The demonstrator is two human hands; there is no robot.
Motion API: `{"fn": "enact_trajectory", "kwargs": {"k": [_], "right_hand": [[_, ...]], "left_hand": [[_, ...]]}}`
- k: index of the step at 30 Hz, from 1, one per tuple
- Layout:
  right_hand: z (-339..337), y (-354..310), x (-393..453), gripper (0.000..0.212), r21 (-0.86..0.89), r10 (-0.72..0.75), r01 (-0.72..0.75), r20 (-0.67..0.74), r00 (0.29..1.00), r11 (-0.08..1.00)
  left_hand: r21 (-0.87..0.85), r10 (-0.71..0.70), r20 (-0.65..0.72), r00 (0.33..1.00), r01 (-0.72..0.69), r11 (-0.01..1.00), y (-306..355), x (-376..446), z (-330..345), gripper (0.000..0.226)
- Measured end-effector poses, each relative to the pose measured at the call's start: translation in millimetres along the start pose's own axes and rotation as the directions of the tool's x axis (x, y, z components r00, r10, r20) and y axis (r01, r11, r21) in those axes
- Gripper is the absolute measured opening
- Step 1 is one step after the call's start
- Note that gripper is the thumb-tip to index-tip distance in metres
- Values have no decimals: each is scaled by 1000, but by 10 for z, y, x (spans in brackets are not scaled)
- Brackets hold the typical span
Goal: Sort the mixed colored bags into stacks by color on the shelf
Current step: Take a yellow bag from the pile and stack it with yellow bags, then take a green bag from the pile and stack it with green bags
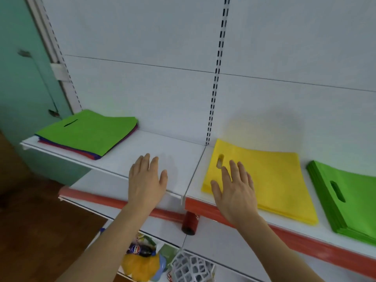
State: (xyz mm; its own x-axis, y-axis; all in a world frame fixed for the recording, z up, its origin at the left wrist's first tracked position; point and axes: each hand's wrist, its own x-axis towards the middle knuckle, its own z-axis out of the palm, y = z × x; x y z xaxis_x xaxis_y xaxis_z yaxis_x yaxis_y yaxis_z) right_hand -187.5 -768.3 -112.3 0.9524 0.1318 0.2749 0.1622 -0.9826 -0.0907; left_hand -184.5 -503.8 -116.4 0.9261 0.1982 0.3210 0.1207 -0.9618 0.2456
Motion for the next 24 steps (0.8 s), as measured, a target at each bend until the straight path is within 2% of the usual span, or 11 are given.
{"fn": "enact_trajectory", "kwargs": {"k": [11,19,24], "right_hand": [[362,-2143,182,74,37,-112,111,30,993,993],[592,-3140,827,71,56,-175,174,4,985,983],[826,-3635,1410,68,118,-173,174,-19,985,978]], "left_hand": [[34,-45,40,998,43,998,-1933,10,-527,64],[-3,-89,36,995,89,996,-2864,541,-548,61],[61,-81,53,995,78,995,-3285,1046,-462,61]]}}
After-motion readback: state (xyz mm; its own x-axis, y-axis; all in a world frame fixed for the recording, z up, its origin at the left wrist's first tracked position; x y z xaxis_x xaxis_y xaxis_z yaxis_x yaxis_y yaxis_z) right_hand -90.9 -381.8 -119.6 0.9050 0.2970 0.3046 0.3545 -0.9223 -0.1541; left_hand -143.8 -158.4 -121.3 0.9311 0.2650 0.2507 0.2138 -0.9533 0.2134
